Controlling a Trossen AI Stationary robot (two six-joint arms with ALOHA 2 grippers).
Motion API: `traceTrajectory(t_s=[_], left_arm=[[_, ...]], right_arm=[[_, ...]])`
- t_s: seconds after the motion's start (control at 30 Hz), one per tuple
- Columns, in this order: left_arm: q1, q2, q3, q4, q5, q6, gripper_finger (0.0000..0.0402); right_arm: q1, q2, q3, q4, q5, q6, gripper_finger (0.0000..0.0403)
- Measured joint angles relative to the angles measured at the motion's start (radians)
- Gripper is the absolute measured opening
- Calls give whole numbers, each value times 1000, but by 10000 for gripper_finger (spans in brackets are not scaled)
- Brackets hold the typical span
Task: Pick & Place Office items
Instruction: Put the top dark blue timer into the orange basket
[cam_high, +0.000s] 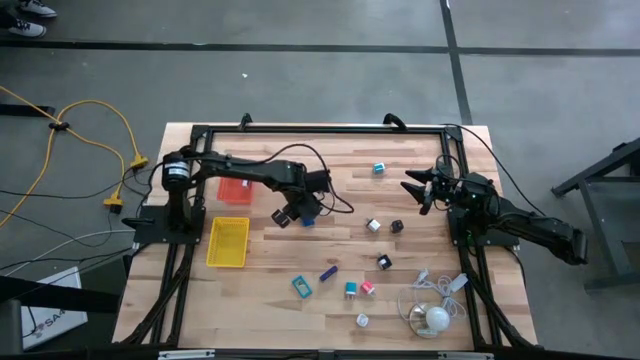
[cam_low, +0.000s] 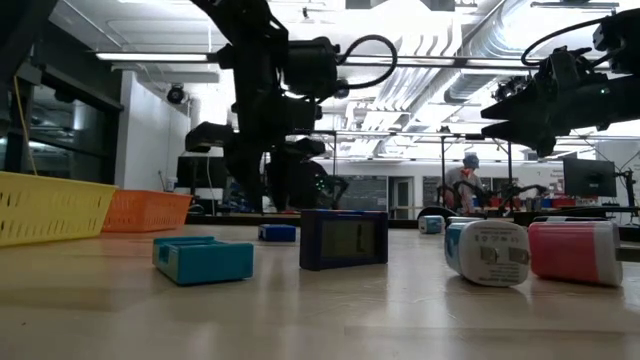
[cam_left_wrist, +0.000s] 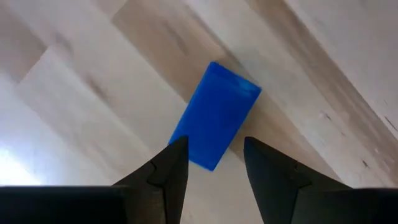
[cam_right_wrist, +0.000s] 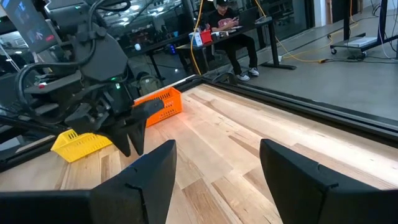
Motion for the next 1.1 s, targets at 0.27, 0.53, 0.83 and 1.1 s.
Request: traceTrajectory(t_s=[0.27,0.53,0.83,1.1], left_arm=[[6,-1,0,-19,60,35,148],[32,3,7,-31,140,45,148],[29,3,7,-26,165,54,149],[43,3,7,-10,198,46,220]], right_arm=[[0,0,0,0,0,2,219],[0,0,0,0,0,2,219],[0,0,0,0,0,2,219],[0,0,0,0,0,2,219]])
